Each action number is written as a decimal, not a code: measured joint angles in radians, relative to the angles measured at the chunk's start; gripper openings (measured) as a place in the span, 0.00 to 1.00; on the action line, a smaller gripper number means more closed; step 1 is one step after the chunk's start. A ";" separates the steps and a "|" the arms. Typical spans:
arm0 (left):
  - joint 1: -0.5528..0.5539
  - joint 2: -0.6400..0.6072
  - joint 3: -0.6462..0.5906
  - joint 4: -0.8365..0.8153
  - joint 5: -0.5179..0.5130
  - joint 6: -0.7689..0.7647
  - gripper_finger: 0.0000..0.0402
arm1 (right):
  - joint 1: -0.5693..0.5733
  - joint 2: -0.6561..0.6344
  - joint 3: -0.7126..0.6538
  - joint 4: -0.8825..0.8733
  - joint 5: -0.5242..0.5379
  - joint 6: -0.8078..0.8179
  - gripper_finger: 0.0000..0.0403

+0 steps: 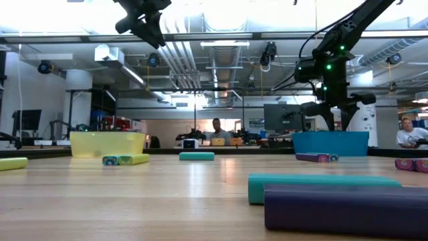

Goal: Sort blocks
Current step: Put the blue block into the transparent bin

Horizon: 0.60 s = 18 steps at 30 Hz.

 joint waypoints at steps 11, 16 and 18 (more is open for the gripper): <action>0.000 0.000 0.000 -0.001 0.041 -0.008 0.24 | 0.032 -0.038 0.048 0.004 -0.019 -0.094 0.31; 0.000 0.000 0.000 -0.002 0.053 -0.032 0.24 | 0.104 -0.085 0.099 0.076 -0.143 -0.192 0.27; 0.000 0.000 0.000 -0.011 0.053 -0.049 0.24 | 0.142 -0.100 0.113 0.129 -0.210 -0.217 0.25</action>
